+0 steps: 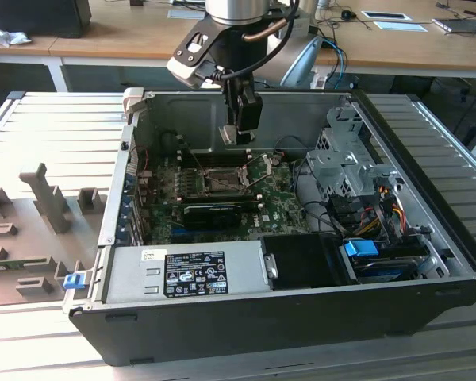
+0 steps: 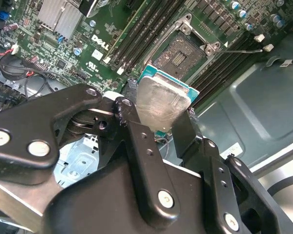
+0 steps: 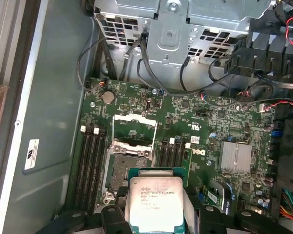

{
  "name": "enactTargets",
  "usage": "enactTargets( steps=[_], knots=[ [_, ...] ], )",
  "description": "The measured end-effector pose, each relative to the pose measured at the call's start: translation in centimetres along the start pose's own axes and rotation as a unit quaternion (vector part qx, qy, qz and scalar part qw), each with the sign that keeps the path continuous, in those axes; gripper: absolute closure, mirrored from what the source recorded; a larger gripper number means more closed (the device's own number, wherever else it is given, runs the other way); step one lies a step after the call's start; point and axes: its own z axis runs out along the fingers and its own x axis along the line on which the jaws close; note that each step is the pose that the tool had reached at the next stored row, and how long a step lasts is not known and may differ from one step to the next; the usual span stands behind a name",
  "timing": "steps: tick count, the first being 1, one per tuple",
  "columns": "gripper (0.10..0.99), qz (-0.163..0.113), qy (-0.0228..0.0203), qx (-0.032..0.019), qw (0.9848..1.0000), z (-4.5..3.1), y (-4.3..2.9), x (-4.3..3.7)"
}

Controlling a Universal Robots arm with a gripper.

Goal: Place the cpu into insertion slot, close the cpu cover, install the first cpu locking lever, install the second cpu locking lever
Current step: 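Place the cpu into insertion slot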

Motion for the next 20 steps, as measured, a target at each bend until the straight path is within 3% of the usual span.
enactTargets(
  steps=[20],
  knots=[
    [0.557,0.002,-0.0002,0.0,1.0,0.53,-0.05,-0.01]
  ],
)
